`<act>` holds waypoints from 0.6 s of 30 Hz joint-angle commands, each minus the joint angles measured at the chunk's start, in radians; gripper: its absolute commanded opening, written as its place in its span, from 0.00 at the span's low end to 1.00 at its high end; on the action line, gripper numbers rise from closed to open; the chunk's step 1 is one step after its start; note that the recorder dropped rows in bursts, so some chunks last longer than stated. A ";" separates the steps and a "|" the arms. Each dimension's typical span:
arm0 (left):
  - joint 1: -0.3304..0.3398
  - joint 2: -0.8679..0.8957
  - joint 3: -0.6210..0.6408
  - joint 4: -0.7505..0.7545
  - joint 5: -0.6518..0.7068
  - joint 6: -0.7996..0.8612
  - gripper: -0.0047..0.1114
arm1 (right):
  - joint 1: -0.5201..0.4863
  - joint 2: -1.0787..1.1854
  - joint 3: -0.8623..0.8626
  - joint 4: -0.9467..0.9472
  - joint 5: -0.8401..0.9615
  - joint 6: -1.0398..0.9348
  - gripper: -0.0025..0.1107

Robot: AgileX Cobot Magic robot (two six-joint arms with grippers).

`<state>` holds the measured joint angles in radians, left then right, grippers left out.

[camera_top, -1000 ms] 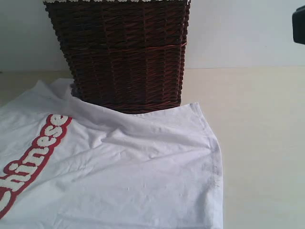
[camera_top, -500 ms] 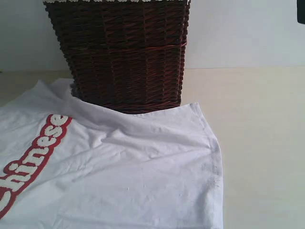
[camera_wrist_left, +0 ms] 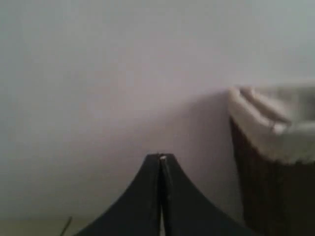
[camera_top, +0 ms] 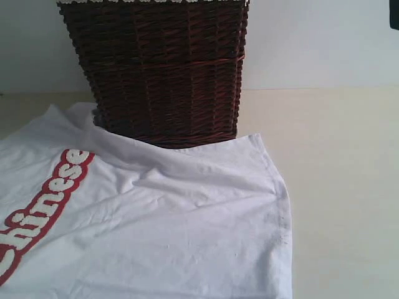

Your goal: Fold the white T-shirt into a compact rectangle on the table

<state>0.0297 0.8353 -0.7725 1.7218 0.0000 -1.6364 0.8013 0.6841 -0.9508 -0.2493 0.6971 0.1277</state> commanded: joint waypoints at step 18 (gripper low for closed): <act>0.023 1.066 -0.544 -1.570 1.149 2.439 0.04 | 0.001 0.013 0.008 -0.068 0.074 0.023 0.02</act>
<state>0.0617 1.8156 -1.2182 0.3778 0.9053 0.3814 0.8013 0.6861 -0.9502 -0.2967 0.7663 0.1412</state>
